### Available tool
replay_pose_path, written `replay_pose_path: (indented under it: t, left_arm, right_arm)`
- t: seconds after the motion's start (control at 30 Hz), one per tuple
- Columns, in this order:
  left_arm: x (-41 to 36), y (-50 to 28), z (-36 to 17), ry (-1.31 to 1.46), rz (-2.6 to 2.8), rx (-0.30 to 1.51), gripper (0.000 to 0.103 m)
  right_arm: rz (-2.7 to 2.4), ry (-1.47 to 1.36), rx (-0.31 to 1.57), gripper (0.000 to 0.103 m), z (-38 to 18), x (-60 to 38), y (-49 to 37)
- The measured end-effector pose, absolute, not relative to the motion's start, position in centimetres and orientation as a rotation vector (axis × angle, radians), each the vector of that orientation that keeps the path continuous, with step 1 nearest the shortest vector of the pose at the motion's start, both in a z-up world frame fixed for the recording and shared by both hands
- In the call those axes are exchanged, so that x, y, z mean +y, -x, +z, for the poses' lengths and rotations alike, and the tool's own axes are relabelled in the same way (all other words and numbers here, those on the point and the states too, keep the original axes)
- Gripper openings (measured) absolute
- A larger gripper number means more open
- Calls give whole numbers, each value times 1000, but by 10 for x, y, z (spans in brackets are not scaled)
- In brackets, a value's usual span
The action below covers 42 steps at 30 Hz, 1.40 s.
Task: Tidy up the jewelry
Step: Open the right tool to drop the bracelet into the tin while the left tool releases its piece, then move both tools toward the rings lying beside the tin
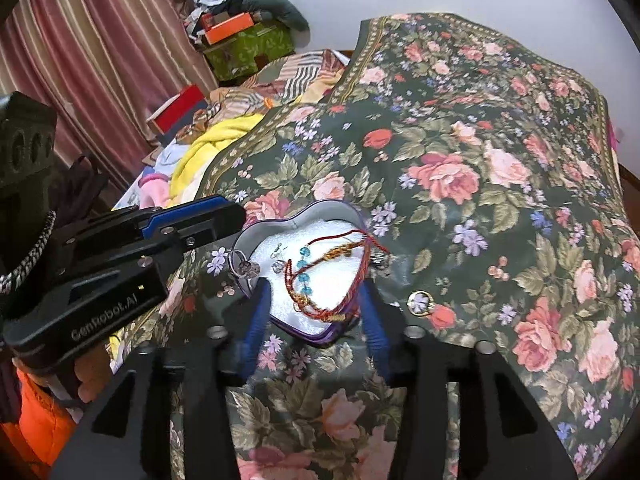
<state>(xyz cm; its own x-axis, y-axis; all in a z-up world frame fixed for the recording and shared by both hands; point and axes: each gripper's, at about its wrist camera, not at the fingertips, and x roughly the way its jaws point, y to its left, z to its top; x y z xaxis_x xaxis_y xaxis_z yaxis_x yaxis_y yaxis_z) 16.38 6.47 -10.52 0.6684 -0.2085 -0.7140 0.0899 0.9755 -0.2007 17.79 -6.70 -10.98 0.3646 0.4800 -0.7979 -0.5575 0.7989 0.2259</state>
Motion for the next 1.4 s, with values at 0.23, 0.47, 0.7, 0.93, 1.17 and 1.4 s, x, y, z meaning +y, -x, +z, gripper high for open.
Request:
replay_pose_path:
  t: [0.23, 0.47, 0.7, 0.93, 1.17, 1.4]
  left_arm:
    - [62, -154, -95, 138, -155, 806, 18]
    - [56, -139, -86, 121, -143, 789, 30]
    - [42, -127, -89, 113, -155, 811, 36]
    - [15, -119, -106, 85, -203, 873, 36]
    - [-19, -118, -126, 54, -274, 939, 36]
    - [-41, -125, -148, 37, -320, 992, 36]
  right_arm:
    - [616, 71, 966, 44, -100, -89, -171]
    - [525, 70, 917, 44, -87, -123, -163]
    - [437, 52, 910, 44, -86, -163, -156]
    - [374, 31, 938, 44, -97, -193, -148]
    - [363, 38, 974, 44, -112, -201, -143]
    - [396, 52, 1015, 44, -130, -192, -144]
